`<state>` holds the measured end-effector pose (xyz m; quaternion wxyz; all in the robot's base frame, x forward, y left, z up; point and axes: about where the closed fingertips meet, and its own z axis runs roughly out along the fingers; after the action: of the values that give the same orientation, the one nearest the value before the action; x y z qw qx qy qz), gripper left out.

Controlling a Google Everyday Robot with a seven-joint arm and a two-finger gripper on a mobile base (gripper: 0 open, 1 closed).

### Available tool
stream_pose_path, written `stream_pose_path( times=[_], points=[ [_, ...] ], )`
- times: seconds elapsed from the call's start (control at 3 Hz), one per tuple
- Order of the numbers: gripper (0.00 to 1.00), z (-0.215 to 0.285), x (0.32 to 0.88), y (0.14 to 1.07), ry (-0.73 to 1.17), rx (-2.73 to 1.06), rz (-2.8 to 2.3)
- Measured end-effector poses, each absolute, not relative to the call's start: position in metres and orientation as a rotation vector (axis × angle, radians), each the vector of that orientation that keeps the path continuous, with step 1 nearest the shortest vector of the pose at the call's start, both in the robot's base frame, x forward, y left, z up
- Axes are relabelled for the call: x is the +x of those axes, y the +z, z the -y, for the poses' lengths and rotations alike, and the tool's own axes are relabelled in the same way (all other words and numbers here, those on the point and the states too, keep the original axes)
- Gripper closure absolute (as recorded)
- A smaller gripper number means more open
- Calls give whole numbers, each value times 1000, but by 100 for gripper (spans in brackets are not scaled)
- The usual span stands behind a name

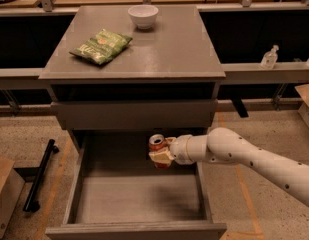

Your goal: Place coke can into middle drawer

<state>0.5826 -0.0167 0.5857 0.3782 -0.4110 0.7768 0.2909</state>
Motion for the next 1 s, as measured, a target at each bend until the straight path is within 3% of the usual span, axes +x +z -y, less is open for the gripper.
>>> stream_pose_path(
  times=[1.0],
  points=[
    [100,-34,548,504,820,-1211,-1910]
  ],
)
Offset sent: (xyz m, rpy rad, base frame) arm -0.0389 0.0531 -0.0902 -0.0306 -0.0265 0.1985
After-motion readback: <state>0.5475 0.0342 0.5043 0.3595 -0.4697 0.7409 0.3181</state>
